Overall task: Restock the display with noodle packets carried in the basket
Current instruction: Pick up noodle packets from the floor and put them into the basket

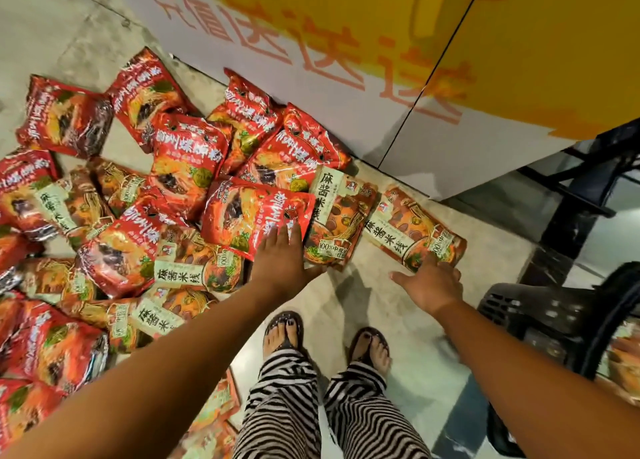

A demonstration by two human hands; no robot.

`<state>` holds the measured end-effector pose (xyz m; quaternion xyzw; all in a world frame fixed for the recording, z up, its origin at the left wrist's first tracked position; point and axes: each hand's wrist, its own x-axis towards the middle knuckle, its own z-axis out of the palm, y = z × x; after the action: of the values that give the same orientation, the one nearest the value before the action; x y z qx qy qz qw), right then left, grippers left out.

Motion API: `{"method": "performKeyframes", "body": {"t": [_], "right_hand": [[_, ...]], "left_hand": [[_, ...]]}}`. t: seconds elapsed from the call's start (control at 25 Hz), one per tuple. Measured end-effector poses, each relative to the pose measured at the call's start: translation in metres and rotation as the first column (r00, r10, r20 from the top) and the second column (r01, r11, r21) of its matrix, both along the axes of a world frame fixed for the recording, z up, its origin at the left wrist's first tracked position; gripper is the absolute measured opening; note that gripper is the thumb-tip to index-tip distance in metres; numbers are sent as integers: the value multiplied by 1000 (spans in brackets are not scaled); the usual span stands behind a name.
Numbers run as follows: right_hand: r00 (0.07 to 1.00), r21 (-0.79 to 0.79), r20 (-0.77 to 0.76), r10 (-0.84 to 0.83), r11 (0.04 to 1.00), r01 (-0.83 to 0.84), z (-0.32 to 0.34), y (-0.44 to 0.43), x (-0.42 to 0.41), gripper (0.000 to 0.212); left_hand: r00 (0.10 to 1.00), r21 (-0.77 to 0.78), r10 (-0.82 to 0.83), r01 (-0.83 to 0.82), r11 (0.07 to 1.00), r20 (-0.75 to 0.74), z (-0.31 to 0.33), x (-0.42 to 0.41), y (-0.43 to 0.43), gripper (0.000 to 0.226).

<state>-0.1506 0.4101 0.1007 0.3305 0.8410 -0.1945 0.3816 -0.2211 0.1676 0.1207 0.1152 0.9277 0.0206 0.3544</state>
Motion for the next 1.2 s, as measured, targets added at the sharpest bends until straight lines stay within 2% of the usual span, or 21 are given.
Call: {"method": "performKeyframes", "body": {"t": [0.16, 0.28, 0.52, 0.68, 0.76, 0.88, 0.96, 1.08, 1.2], "right_hand": [[996, 35, -66, -63, 997, 66, -63, 9, -14, 88], [988, 52, -111, -110, 992, 116, -121, 14, -29, 89], [972, 133, -232, 23, 991, 9, -216, 43, -94, 109], [956, 224, -289, 53, 975, 13, -257, 70, -107, 117], [959, 243, -265, 97, 969, -31, -266, 73, -98, 114], [963, 242, -220, 154, 965, -99, -258, 81, -85, 113], [968, 237, -235, 88, 971, -31, -255, 83, -74, 113], [963, 265, -256, 83, 964, -12, -259, 79, -70, 108], [961, 196, -268, 62, 980, -9, -245, 84, -75, 106]], "left_hand": [[997, 29, -37, 39, 999, -71, -56, -39, 1, 104], [990, 99, 17, -3, 995, -141, -113, -70, 11, 110], [942, 190, 122, -64, 980, -312, -212, -108, 35, 120], [886, 322, 262, -138, 936, -382, -246, -124, 43, 107], [876, 434, 352, -190, 880, -329, -251, -130, 46, 97], [916, 559, 393, -286, 779, -79, -245, -136, 41, 75], [942, 539, 334, -271, 798, -20, -242, -134, 39, 60], [985, 370, 146, -104, 923, -90, -249, -133, 43, 48], [985, 299, 100, -54, 953, -139, -258, -136, 39, 41]]}}
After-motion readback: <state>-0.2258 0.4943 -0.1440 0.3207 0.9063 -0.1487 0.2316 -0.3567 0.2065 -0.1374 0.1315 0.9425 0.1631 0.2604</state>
